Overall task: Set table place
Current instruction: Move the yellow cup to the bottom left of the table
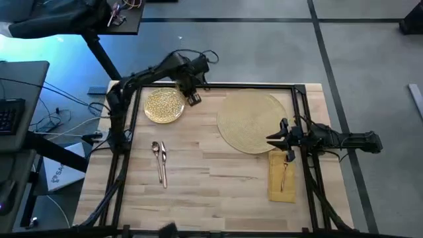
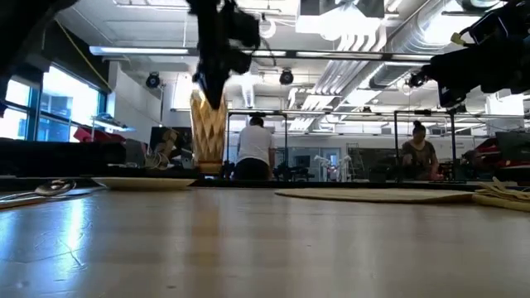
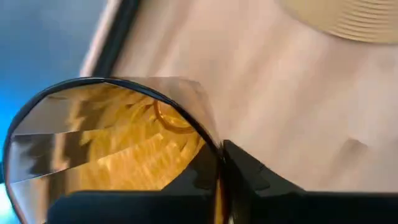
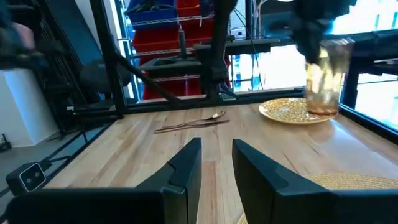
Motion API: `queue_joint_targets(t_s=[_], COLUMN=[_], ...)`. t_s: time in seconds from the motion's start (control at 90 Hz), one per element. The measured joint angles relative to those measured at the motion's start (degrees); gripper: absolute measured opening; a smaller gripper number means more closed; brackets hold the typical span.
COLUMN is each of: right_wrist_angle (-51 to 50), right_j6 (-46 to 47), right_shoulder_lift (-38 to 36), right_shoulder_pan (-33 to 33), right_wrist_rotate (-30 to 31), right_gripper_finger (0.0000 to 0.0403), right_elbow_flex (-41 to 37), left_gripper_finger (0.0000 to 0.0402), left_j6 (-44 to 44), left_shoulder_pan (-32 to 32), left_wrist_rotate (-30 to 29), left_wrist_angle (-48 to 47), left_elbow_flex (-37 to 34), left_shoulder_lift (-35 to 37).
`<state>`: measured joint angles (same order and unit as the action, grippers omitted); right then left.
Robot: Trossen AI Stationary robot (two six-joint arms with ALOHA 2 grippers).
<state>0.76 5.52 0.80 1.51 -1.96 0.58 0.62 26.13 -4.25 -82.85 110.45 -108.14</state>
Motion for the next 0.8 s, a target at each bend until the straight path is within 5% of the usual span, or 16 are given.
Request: queue_joint_targets(t_s=[0.3, 0.544, 0.8], right_wrist_angle=[0.0, 0.0, 0.0], right_j6=[0.0, 0.0, 0.0], right_shoulder_lift=[0.0, 0.0, 0.0], right_shoulder_pan=[0.0, 0.0, 0.0], right_wrist_rotate=[0.0, 0.0, 0.0], right_gripper_finger=[0.0074, 0.0074, 0.0074], right_elbow_flex=[0.0, 0.0, 0.0], left_gripper_finger=[0.0000, 0.0000, 0.0000], left_j6=[34.8, 72.1, 84.6], left_shoulder_pan=[-24.2, -47.2, -59.6], left_wrist_rotate=[13.4, 15.5, 13.5], left_wrist_angle=[-5.9, -6.7, -7.3], left_elbow_flex=[-2.7, -10.1, -17.5], left_shoulder_lift=[10.2, 13.8, 13.9])
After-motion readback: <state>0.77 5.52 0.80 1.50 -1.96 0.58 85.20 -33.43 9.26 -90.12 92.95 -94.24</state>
